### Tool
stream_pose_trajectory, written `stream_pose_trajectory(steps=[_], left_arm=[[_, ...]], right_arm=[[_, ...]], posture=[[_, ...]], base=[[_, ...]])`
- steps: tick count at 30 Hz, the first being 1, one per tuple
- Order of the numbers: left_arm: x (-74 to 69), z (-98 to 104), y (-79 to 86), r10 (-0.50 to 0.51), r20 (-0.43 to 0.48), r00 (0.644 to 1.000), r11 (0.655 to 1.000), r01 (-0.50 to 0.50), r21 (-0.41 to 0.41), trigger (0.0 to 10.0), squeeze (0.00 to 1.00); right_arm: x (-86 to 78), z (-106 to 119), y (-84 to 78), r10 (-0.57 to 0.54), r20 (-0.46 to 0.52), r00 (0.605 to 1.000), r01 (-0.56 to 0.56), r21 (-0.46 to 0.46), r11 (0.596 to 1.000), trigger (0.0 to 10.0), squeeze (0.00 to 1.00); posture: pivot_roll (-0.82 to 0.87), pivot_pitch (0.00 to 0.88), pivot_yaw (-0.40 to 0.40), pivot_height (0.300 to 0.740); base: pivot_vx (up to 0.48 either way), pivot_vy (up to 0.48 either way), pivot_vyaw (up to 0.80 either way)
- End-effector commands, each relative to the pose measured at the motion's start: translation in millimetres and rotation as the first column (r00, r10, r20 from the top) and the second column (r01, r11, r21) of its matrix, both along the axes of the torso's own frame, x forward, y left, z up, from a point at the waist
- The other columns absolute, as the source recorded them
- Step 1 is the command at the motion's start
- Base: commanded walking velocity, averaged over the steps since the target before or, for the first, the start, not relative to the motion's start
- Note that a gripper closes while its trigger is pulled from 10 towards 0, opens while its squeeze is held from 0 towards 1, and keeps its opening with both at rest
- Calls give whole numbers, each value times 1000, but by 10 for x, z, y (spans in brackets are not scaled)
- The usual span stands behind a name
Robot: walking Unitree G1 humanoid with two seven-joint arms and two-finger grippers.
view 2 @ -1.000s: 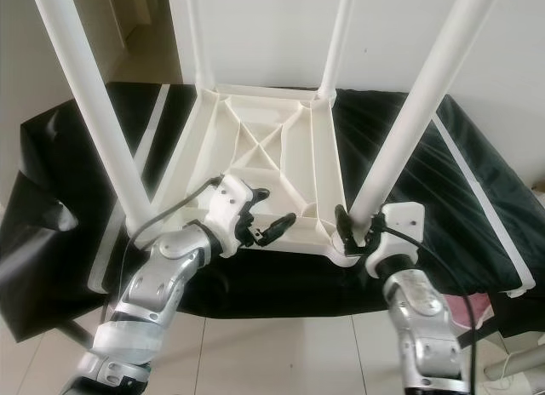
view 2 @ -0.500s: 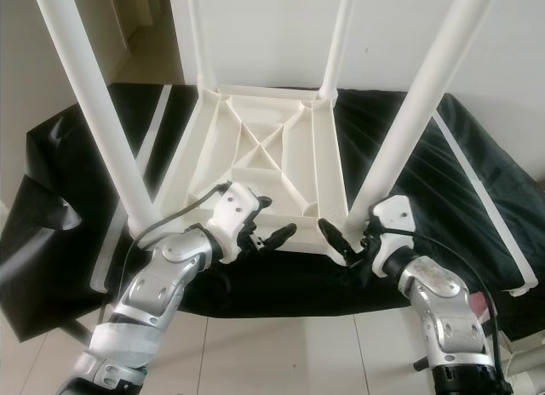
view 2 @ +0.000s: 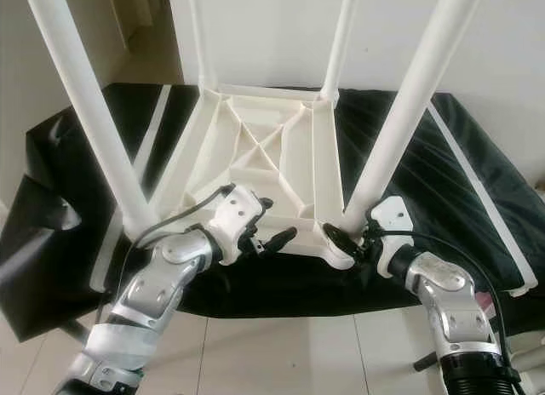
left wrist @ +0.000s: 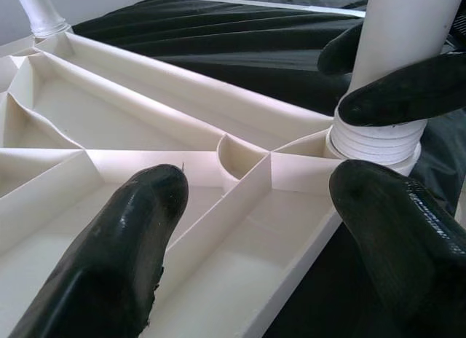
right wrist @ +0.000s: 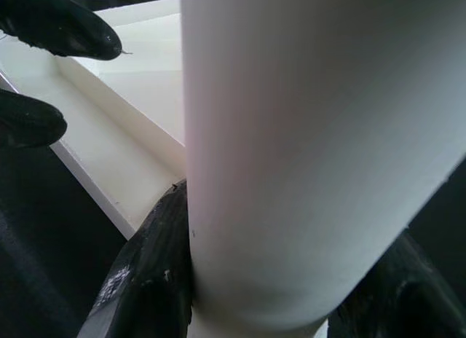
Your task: Building children table
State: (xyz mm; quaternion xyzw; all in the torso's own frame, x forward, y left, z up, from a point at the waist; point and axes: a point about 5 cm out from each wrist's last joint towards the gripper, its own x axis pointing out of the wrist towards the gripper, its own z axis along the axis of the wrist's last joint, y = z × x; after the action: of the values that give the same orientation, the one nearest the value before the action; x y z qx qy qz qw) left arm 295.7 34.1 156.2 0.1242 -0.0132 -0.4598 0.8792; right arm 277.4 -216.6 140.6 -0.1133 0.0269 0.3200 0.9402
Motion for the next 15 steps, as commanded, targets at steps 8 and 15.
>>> stream_pose_trajectory(steps=[8, 15], left_arm=[[-17, -14, 5, -3, -8, 1000, 1000, 3, 13, 10000, 0], [-32, -31, 2, -1, -15, 1000, 1000, 1, 12, 10000, 0]], right_arm=[[-96, -117, 11, -8, -66, 998, 9, 19, 1000, 10000, 0], [-136, -100, 133, -120, -73, 990, 126, 81, 989, 10000, 0]], posture=[[-58, 32, -15, 740], [-59, 40, -22, 740]], base=[[0, 0, 0], [0, 0, 0]])
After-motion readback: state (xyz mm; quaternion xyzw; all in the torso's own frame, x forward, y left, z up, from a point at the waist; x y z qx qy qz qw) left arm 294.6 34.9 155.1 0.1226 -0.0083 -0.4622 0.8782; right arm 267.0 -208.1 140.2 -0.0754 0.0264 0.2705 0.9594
